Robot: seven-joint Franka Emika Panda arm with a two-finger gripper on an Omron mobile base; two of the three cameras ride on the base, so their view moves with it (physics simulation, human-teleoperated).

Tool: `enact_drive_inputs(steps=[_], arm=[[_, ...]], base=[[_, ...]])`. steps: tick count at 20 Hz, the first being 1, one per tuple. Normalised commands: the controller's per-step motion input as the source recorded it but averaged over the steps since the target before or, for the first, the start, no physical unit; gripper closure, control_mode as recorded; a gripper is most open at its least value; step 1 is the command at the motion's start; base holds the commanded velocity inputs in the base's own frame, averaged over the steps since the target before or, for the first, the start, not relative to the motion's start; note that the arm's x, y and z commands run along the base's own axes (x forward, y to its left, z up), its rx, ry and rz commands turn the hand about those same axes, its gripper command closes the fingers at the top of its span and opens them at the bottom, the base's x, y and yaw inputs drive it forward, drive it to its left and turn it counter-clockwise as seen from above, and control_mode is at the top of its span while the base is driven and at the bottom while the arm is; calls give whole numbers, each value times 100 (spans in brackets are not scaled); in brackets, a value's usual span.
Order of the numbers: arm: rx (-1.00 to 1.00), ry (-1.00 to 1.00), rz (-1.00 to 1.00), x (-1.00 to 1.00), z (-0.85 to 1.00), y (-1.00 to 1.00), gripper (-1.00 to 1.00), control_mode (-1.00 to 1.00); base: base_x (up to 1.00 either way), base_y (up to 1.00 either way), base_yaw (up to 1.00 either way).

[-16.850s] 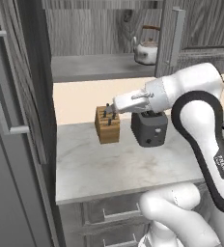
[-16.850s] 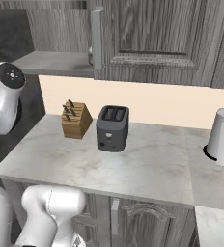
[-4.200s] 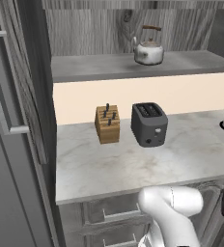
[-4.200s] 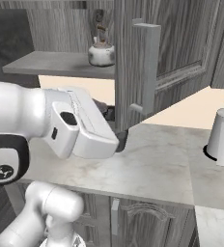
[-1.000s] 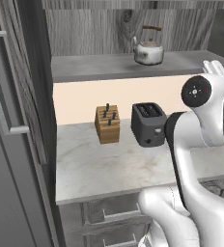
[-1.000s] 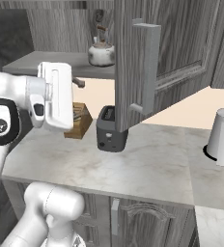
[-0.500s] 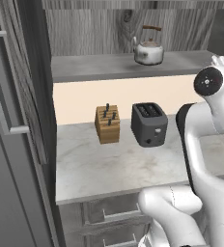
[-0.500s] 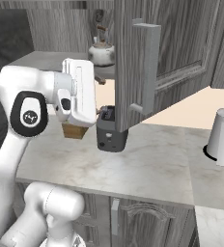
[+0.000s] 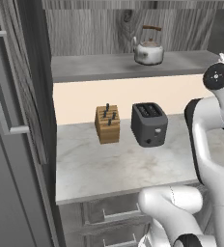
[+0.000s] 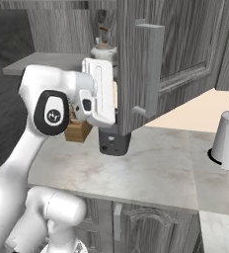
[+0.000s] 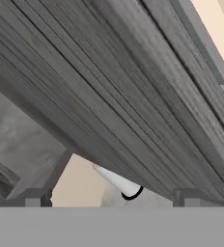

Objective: Open the cabinet, pick the kettle from the cabinet, and place it in the sink.

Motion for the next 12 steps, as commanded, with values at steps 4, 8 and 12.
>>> enact_drive_inputs(steps=[4,8,12], arm=[[0,-7,-10,-3,-10,-34,-100,-100],[5,-3,-12,-1,-9,-34,-100,-100],[1,0,-16,2,-7,-35,-100,-100]], base=[[0,0,0],[0,0,0],[0,0,0]])
